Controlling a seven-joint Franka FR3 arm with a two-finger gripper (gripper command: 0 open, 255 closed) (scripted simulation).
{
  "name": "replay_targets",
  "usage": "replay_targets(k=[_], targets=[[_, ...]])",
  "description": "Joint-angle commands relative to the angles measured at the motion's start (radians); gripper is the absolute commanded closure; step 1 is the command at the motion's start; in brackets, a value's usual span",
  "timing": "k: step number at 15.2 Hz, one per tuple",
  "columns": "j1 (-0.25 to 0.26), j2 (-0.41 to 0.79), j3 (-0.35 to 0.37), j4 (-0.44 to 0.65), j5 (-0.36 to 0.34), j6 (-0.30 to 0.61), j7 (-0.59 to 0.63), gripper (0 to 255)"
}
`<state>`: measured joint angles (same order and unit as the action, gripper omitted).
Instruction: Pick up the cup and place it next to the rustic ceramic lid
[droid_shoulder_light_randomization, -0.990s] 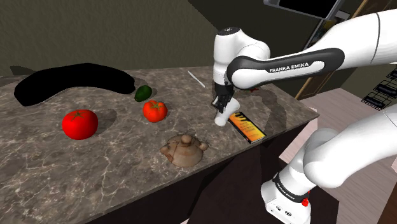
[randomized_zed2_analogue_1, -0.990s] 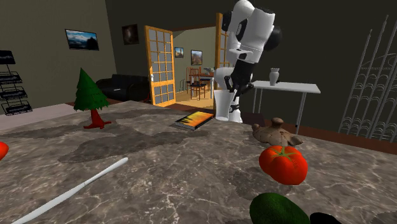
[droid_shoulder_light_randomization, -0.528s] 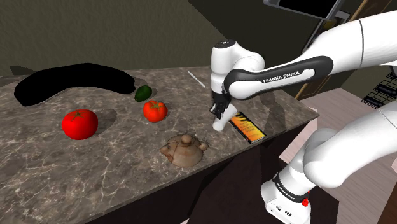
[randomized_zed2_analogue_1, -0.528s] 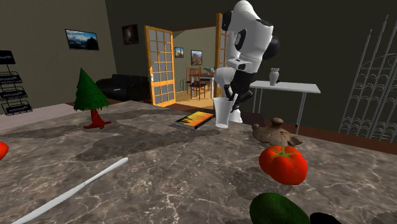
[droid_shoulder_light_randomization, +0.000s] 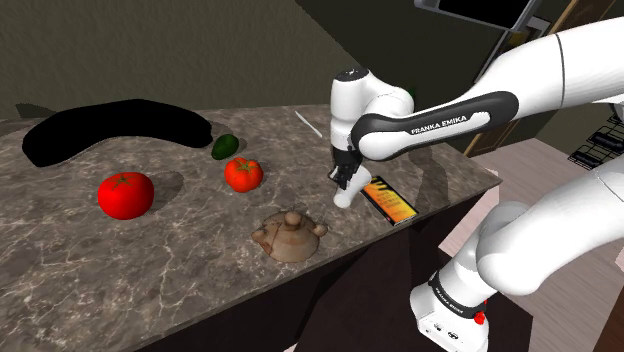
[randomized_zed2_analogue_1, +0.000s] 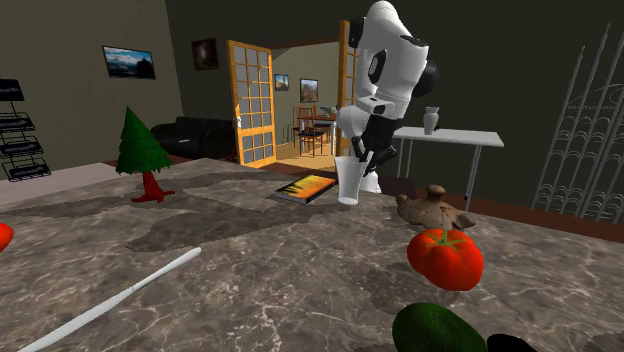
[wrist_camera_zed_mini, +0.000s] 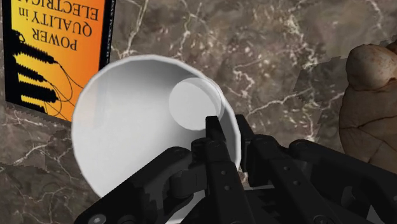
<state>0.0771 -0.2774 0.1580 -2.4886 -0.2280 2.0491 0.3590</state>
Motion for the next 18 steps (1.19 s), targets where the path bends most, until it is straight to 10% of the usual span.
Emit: replay_targets(k=[1,2,18], targets=[[0.0,0.0,0.0,0.0,0.0,0.0,0.0,255],[0.0,0.0,0.0,0.0,0.0,0.0,0.0,0],[0.015,-0.034,0.013,0.099,0.027,-0.133,-0.013,0]])
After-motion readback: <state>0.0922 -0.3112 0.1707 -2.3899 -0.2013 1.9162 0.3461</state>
